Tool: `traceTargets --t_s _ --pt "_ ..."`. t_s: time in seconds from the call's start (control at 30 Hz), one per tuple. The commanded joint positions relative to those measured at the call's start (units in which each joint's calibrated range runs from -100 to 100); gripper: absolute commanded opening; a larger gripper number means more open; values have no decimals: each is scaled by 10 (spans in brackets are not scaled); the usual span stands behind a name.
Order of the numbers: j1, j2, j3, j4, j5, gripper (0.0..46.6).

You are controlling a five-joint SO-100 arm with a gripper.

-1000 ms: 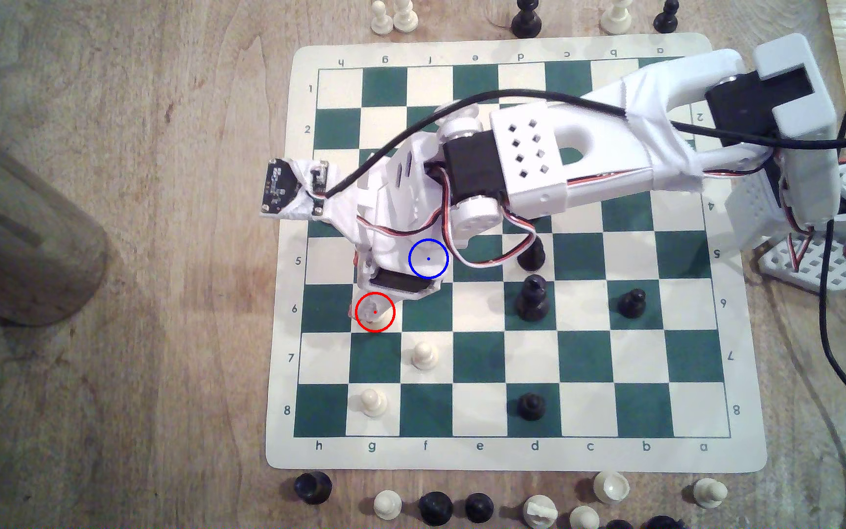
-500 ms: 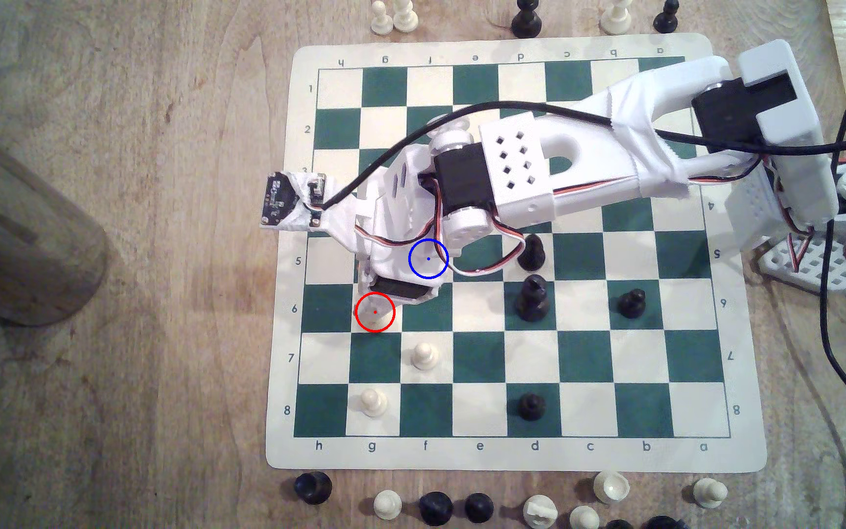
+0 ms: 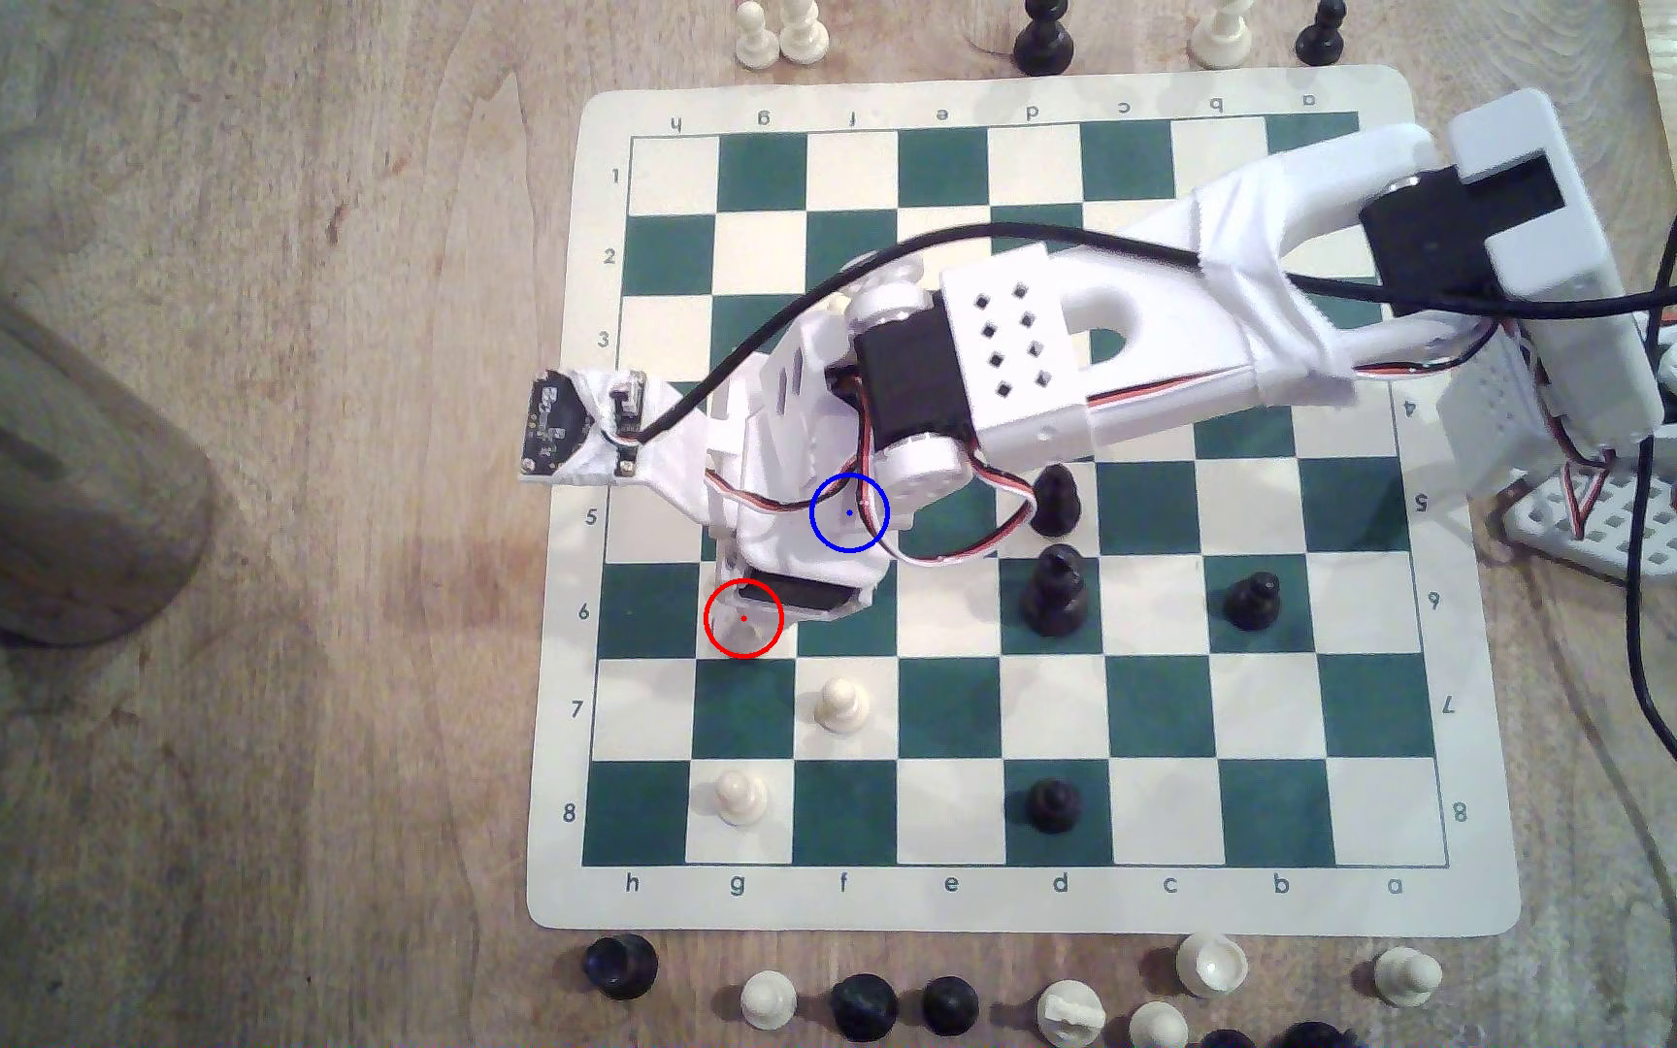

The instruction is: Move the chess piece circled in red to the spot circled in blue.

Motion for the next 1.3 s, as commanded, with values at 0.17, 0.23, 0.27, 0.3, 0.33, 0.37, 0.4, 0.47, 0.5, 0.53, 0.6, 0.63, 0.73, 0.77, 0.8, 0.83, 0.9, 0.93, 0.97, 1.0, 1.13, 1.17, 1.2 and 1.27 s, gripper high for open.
traceTargets --t_s 0.17,0.23,0.27,0.3,0.33,0.37,0.4,0.47,0.5,0.53,0.6,0.63,0.73,0.77,0.8,0.83,0.9,0.93,0.97,1.0,1.13,1.17,1.2,1.27 --pt "-5 -15 -46 -12 -3 129" --pt "-6 -15 -47 -12 -3 128" --pt "-7 -15 -48 -12 -3 122" --pt "-8 -15 -48 -12 -3 118" --pt "-8 -15 -48 -12 -3 114" --pt "-8 -15 -49 -12 -4 108" --pt "-10 -15 -50 -12 -4 87" --pt "-11 -15 -50 -14 -5 73" --pt "-11 -15 -50 -15 -5 66" --pt "-11 -15 -50 -15 -5 56" --pt "-12 -16 -51 -15 -5 29" --pt "-12 -16 -51 -15 -5 21" --pt "-12 -17 -53 -15 -5 3" --pt "-12 -18 -53 -15 -5 3" --pt "-11 -20 -53 -15 -5 3" --pt "-9 -29 -53 -15 -5 3" --pt "-7 -48 -53 -11 -6 3" --pt "-7 -57 -53 -8 -6 3" --pt "-6 -69 -53 -5 -7 3" --pt "-6 -94 -53 5 -8 3" --pt "-6 -160 -44 37 -10 3" --pt "-6 -173 -38 41 -10 3" --pt "-7 -187 -33 46 -10 3" --pt "-7 -212 -18 51 -10 3"
